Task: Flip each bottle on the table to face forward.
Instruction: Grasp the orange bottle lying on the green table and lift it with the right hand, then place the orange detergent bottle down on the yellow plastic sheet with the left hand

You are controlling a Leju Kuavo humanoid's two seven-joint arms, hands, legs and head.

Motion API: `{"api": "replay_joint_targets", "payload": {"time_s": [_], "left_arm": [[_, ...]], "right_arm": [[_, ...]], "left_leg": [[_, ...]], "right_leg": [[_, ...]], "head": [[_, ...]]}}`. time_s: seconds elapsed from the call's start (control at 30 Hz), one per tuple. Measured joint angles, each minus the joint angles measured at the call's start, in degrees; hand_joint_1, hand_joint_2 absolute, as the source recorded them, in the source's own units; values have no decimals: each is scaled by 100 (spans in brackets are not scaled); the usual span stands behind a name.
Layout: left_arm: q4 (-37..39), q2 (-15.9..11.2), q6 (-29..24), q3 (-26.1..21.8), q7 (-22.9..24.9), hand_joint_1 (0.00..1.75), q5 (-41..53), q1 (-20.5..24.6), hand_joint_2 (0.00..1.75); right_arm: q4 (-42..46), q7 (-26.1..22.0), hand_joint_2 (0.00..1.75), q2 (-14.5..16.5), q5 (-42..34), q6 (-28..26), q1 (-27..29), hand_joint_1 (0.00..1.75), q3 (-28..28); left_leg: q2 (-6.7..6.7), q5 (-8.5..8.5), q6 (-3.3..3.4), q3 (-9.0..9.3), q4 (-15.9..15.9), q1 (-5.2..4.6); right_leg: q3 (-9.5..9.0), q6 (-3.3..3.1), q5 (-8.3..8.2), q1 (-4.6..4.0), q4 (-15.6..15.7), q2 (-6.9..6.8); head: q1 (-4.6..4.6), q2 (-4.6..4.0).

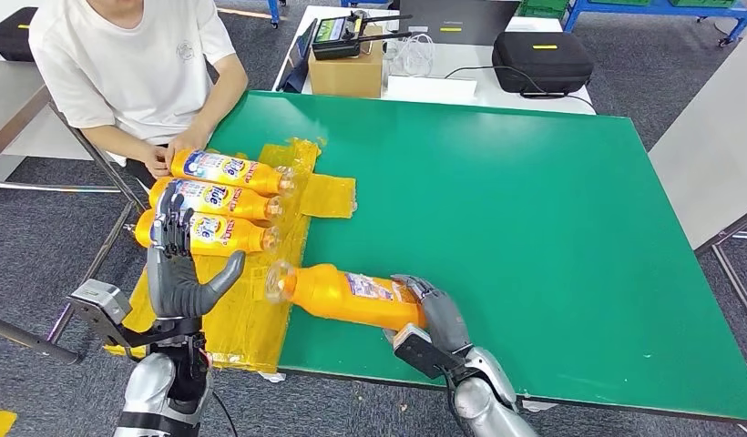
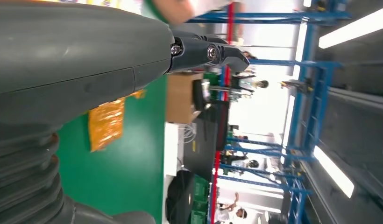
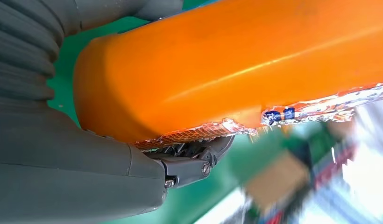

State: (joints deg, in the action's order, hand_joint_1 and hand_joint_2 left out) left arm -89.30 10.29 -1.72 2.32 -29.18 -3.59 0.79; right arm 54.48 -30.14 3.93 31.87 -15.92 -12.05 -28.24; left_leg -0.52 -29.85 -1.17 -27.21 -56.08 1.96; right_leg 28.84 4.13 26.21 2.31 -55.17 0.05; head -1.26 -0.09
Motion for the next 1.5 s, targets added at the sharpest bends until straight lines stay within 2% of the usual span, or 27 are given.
{"api": "replay_joint_targets", "payload": {"time_s": [0.17, 0.37, 0.47, 0.7, 0.87, 0.97, 1.13, 1.3, 1.5], "left_arm": [[6, 207, -323, 91, 190, 0, -503, -182, 175], [9, 263, -778, 287, -24, 0, 101, -309, 175], [8, 254, -640, 415, -38, 0, 335, -384, 175], [15, 153, 92, 784, 55, 0, 443, -496, 175], [25, 53, 839, 1104, 73, 0, 431, -518, 175], [27, 34, 1152, 1298, 214, 0, 261, -512, 175], [27, 32, 1223, 1348, 263, 0, 192, -504, 175], [156, -18, 1364, 1723, 332, 0, 281, -306, 175], [234, -35, 1391, 1778, 328, 0, 209, -246, 175]], "right_arm": [[1209, -384, 175, 487, -1065, -652, 609, 175, 715], [1817, -607, 175, 851, -1554, -812, 865, 175, 1161], [1861, -721, 175, 936, -1744, -810, 891, 175, 1230], [1815, -809, 175, 1007, -1885, -558, 886, 175, 1204], [1654, -818, 175, 1075, -1663, -101, 843, 175, 892], [1435, -867, 175, 1166, -1482, -23, 802, 175, 570], [1342, -902, 175, 1203, -1419, -47, 788, 175, 432], [605, -978, 175, 1227, -1808, -292, 421, 175, -642], [348, -995, 175, 1192, -1968, -454, 263, 175, -1045]], "left_leg": [[0, 0, 0, -13, 0, -3], [-1, -1, 0, -15, 0, -3], [-1, 0, 0, -15, 0, -2], [-1, 0, 0, -19, 0, -3], [-1, 0, 0, -23, 1, -1], [-1, 0, 0, -23, 1, 0], [-1, 0, 0, -24, 1, 0], [1, 1, 0, -25, 1, -4], [1, 1, 0, -27, 0, -2]], "right_leg": [[13, 0, 0, 2, 1, -4], [18, 0, 0, 2, 2, -4], [17, 0, 0, 1, 1, -4], [18, 0, 0, 2, 1, -4], [21, 0, 0, 1, 1, -4], [23, 0, 0, 0, 0, -4], [24, 0, 0, 0, 0, -4], [20, 0, 0, 3, 0, -10], [25, 0, 0, 1, 0, -9]], "head": [[1, 0], [0, 0], [0, 0], [1, 0], [1, 0], [1, 0], [0, 0], [5, 0], [4, 0]]}}
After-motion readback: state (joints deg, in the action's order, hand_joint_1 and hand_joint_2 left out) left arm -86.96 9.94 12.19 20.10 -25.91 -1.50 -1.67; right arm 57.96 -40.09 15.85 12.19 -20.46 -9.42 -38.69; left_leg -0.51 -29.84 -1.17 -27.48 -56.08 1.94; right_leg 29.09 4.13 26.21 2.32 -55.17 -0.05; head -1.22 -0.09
